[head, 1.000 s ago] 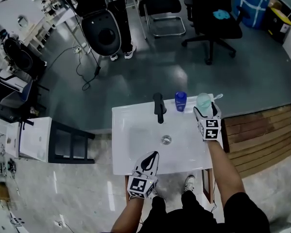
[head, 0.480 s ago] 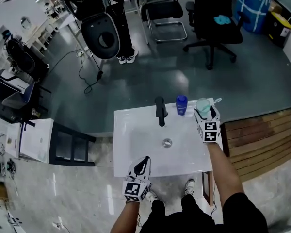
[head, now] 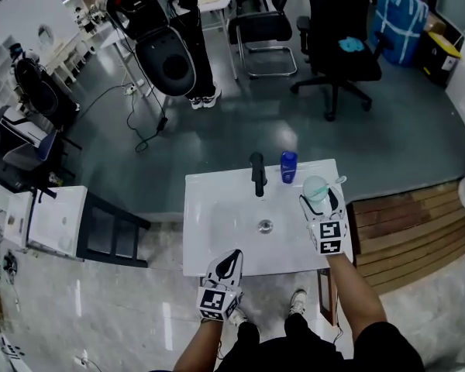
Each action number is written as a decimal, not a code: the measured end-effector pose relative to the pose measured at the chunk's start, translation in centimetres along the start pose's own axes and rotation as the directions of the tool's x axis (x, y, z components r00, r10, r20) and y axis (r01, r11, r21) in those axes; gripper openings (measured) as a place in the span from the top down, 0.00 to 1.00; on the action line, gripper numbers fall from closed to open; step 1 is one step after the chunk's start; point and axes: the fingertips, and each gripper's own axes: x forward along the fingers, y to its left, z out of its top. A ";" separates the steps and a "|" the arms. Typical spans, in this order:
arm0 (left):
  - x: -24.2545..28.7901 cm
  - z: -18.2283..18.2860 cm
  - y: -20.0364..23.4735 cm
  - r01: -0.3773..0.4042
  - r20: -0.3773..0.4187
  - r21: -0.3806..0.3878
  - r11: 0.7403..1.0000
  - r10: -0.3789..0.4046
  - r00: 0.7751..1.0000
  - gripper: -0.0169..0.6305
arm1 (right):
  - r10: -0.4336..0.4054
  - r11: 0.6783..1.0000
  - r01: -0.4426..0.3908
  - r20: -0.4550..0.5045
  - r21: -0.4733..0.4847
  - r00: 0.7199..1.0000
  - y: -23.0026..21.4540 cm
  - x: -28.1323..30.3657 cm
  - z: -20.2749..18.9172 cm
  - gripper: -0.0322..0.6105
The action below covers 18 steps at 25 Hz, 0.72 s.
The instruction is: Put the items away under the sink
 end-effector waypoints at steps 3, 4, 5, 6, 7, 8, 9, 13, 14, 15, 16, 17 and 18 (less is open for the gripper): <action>-1.6 -0.2 -0.4 0.010 0.002 -0.015 1.000 -0.010 1.000 0.94 | 0.043 0.999 -0.043 0.019 -0.016 0.999 3.8 -3.2 1.2 0.39; -2.3 -0.3 -0.4 0.012 0.003 -0.021 1.000 -0.012 1.000 0.94 | 0.050 0.999 -0.050 0.027 -0.014 0.998 5.0 -4.2 1.6 0.39; -3.0 -0.2 -0.4 0.015 0.005 -0.023 1.000 -0.015 1.000 0.94 | 0.054 0.999 -0.053 0.035 -0.010 0.998 6.1 -5.1 1.9 0.39; -3.6 -0.2 -0.4 0.018 0.008 -0.021 1.000 -0.018 1.000 0.94 | 0.055 0.998 -0.055 0.042 -0.009 0.998 7.1 -6.0 2.3 0.39; -4.3 -0.1 -0.3 0.021 0.010 -0.017 1.000 -0.020 1.000 0.94 | 0.058 0.998 -0.057 0.049 -0.012 0.997 8.2 -7.0 2.7 0.39; -4.9 -0.1 -0.2 0.024 0.013 -0.014 1.000 -0.023 1.000 0.94 | 0.063 0.998 -0.062 0.055 -0.015 0.997 9.3 -7.9 3.0 0.39; -5.6 -0.2 -0.2 0.027 0.016 -0.014 1.000 -0.027 1.000 0.94 | 0.070 0.997 -0.069 0.058 -0.017 0.996 10.5 -8.9 3.1 0.39; -8.0 0.1 -0.1 0.050 0.034 -0.009 0.999 -0.049 0.998 0.94 | 0.084 0.996 -0.084 0.070 -0.003 0.994 14.2 -13.1 3.7 0.39; -8.5 0.2 -0.1 0.058 0.041 -0.005 0.998 -0.057 0.998 0.94 | 0.084 0.996 -0.084 0.076 0.001 0.994 15.0 -14.1 4.0 0.39; -9.0 0.2 0.0 0.067 0.046 0.000 0.998 -0.067 0.997 0.94 | 0.084 0.996 -0.084 0.080 0.004 0.993 15.8 -15.1 4.2 0.39; -9.6 0.2 0.0 0.080 0.050 0.004 0.997 -0.080 0.996 0.94 | 0.081 0.997 -0.082 0.083 0.007 0.993 16.6 -16.1 4.3 0.39; -10.2 0.1 0.0 0.094 0.050 0.010 0.995 -0.095 0.994 0.94 | 0.075 0.997 -0.076 0.084 0.010 0.994 17.4 -17.1 4.4 0.39; -10.7 0.1 0.0 0.111 0.050 0.018 0.994 -0.111 0.993 0.94 | 0.066 0.998 -0.067 0.085 0.014 0.994 18.0 -18.0 4.5 0.39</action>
